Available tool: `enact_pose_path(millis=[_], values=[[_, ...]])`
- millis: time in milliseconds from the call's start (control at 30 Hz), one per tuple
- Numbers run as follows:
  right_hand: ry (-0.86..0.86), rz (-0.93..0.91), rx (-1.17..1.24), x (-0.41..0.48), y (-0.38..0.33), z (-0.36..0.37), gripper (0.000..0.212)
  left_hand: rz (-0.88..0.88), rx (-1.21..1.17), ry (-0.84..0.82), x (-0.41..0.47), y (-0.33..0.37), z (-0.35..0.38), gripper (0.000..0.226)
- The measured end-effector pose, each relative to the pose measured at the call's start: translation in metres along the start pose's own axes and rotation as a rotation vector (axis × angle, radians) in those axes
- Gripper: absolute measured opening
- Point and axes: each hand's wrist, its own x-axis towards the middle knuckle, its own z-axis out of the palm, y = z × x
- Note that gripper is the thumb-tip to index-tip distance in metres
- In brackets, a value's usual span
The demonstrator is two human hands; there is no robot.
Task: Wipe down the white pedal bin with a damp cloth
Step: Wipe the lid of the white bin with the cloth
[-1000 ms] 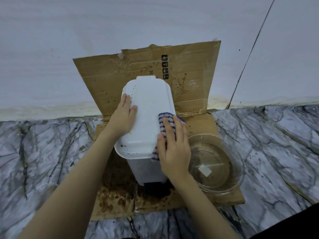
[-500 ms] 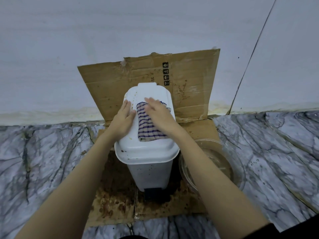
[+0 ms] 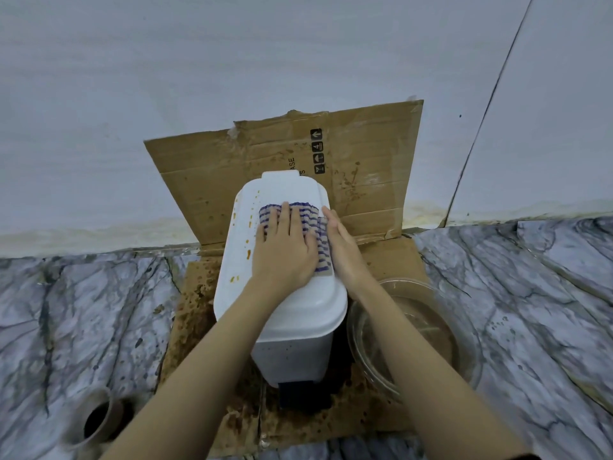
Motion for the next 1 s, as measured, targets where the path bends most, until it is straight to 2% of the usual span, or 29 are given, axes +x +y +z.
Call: enact_pose_path(millis=[433,667,733,867,1000], values=[[0.016,-0.036,-0.054,0.003,0.006,-0.002,0.044,0.101,0.027,-0.041,0.122,-0.026,-0.003,0.055],[0.014,-0.039,-0.049,0.002,0.007,-0.002,0.044,-0.127,-0.009,0.063,0.13,-0.034,-0.004,0.055],[0.018,-0.039,-0.04,0.002,0.009,-0.003,0.044,-0.059,0.012,0.04,0.129,-0.033,-0.004,0.055],[0.015,-0.046,-0.042,0.003,0.009,-0.003,0.044,0.221,-0.001,-0.047,0.122,-0.038,-0.006,0.052],[0.01,-0.05,-0.061,0.004,0.01,-0.002,0.045,0.165,-0.014,-0.054,0.129,-0.052,-0.014,0.054]])
